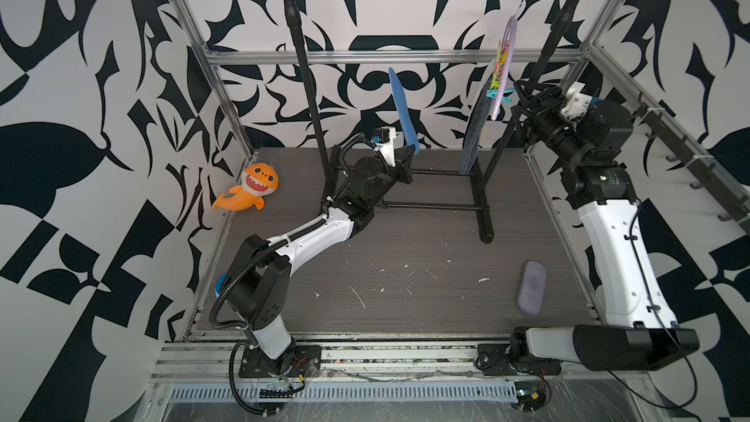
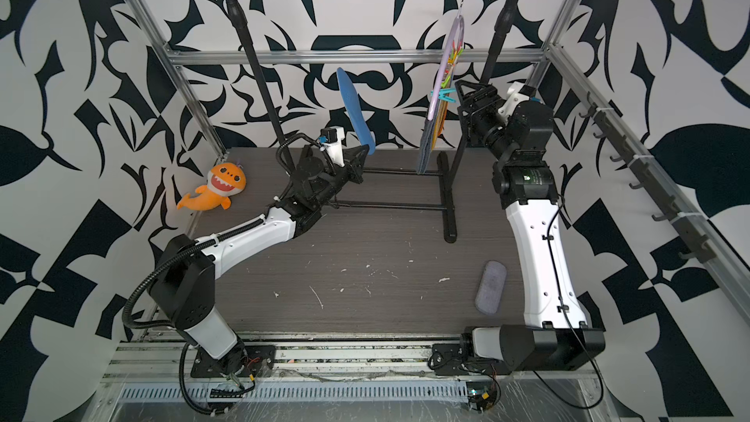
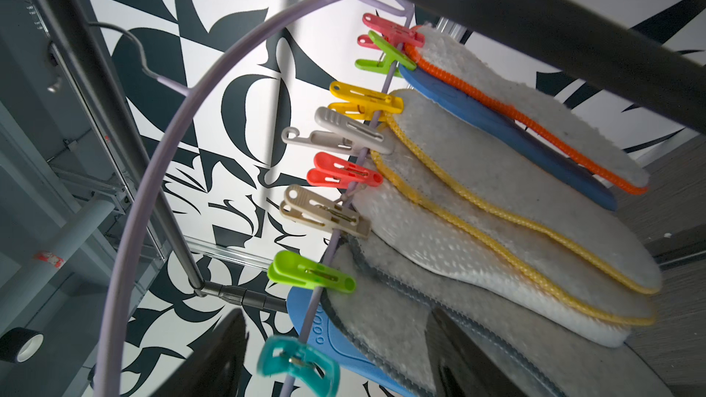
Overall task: Take the shoe insoles off the hanger
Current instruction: Open the clamp at the hanger, then place the insole at the center of the board.
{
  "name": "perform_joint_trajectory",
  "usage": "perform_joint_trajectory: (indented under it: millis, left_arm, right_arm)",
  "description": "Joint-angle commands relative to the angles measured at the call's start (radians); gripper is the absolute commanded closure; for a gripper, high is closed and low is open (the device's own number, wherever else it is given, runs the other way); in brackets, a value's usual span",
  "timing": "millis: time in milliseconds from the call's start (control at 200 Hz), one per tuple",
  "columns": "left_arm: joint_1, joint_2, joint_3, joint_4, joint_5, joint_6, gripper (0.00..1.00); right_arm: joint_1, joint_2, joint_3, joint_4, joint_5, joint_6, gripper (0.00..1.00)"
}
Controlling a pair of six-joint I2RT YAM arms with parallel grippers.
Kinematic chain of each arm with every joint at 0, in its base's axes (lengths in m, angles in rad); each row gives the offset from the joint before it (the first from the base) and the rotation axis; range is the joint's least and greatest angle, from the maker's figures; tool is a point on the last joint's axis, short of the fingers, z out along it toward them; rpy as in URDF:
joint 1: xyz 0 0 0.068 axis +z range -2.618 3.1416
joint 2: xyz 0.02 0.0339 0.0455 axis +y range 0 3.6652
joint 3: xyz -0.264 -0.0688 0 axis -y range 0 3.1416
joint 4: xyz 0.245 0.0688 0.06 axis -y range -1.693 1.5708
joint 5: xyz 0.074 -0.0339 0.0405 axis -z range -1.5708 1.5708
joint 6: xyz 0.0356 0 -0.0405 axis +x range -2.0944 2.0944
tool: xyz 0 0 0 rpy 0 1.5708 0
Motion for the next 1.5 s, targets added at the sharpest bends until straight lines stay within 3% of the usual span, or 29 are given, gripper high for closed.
perform_joint_trajectory:
  millis: [0,225,455,595,700,800,890,1005,1270,1495]
  left_arm:
    - [0.004,-0.060,-0.040,-0.001,-0.015,-0.012,1.00]
    - [0.003,-0.159,-0.157,-0.065,-0.037,-0.015,1.00]
    - [-0.016,-0.275,-0.268,-0.226,-0.036,0.006,1.00]
    - [-0.064,-0.350,-0.330,-0.340,-0.035,0.045,1.00]
    - [-0.106,-0.419,-0.385,-0.411,-0.053,0.039,1.00]
    - [-0.141,-0.474,-0.442,-0.449,-0.065,0.022,1.00]
    - [-0.145,-0.513,-0.499,-0.403,0.073,-0.005,1.00]
    - [-0.152,-0.541,-0.536,-0.341,0.267,-0.033,1.00]
    - [-0.147,-0.467,-0.520,-0.165,0.579,-0.185,1.00]
    - [-0.085,-0.434,-0.538,0.035,0.738,-0.354,1.00]
  right_arm:
    - [-0.013,-0.094,-0.028,-0.045,0.045,-0.089,0.22]
    - [-0.108,-0.263,-0.207,-0.192,0.069,-0.208,0.22]
    - [-0.121,-0.425,-0.412,-0.345,0.072,-0.359,0.27]
    - [-0.119,-0.475,-0.511,-0.435,0.050,-0.519,0.29]
    - [-0.120,-0.510,-0.609,-0.465,0.010,-0.586,0.32]
    - [-0.119,-0.542,-0.729,-0.392,-0.121,-0.572,0.34]
    - [-0.104,-0.565,-0.850,-0.256,-0.281,-0.537,0.34]
    - [-0.020,-0.582,-0.961,-0.143,-0.337,-0.498,0.32]
    - [0.382,-0.457,-1.014,0.239,-0.261,-0.372,0.24]
    - [0.417,-0.375,-1.025,0.438,-0.250,-0.269,0.22]
